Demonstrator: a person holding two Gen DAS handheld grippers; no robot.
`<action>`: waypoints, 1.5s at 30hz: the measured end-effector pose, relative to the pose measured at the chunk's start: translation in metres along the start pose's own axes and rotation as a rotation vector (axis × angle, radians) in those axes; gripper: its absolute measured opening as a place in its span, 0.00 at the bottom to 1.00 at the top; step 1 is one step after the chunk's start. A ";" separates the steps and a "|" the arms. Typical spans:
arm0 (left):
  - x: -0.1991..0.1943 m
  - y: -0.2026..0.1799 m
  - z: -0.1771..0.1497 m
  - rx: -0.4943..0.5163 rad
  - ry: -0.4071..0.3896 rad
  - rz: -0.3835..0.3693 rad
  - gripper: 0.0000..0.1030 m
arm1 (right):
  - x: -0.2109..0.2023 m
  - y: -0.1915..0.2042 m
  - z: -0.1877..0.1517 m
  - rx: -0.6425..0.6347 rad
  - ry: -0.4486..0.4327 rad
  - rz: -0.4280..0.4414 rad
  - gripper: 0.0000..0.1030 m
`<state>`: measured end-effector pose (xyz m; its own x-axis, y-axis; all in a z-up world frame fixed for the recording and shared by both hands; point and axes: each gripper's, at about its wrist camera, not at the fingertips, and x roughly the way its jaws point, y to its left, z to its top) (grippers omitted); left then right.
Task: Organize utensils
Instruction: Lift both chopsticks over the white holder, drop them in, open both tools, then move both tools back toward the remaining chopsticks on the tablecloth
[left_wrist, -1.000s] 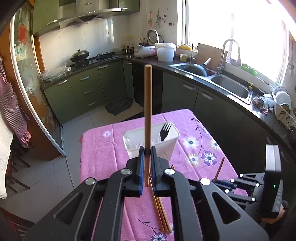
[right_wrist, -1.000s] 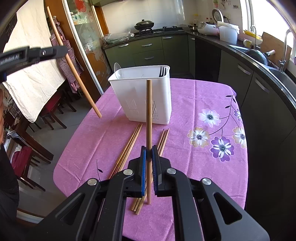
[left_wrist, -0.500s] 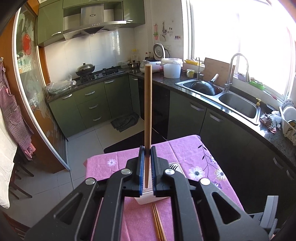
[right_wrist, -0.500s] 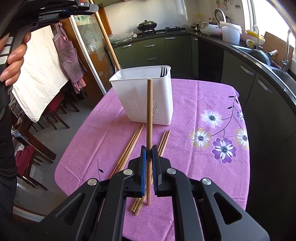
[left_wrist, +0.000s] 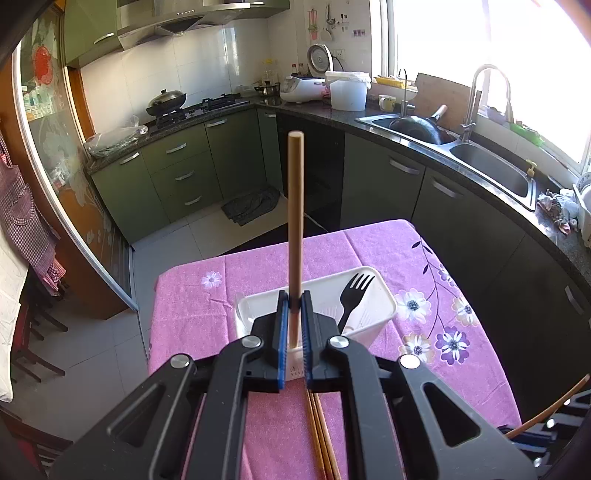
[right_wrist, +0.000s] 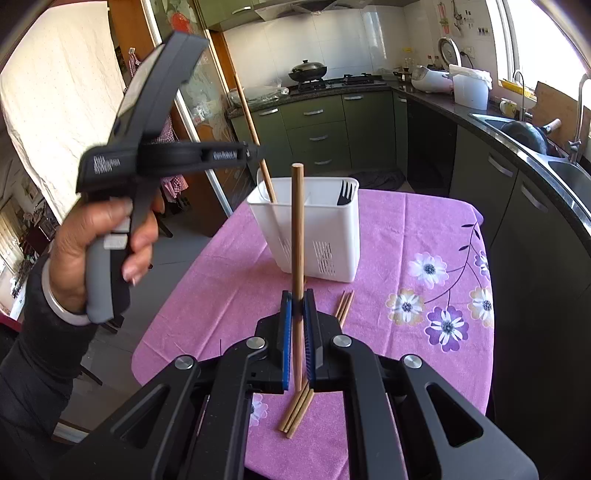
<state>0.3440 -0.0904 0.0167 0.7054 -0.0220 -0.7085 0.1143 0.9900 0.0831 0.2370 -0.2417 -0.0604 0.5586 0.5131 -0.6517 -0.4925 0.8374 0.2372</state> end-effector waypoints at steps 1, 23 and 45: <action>0.002 0.001 -0.003 -0.001 0.004 -0.004 0.07 | -0.004 0.002 0.007 -0.004 -0.014 0.000 0.07; -0.025 0.017 -0.029 -0.005 -0.018 -0.039 0.07 | -0.004 -0.010 0.183 0.083 -0.256 -0.098 0.07; -0.034 0.018 -0.077 -0.003 0.078 -0.086 0.12 | 0.048 -0.008 0.122 0.042 -0.136 -0.087 0.17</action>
<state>0.2685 -0.0607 -0.0121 0.6360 -0.0963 -0.7656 0.1705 0.9852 0.0177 0.3489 -0.2013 -0.0060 0.6846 0.4562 -0.5685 -0.4112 0.8857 0.2157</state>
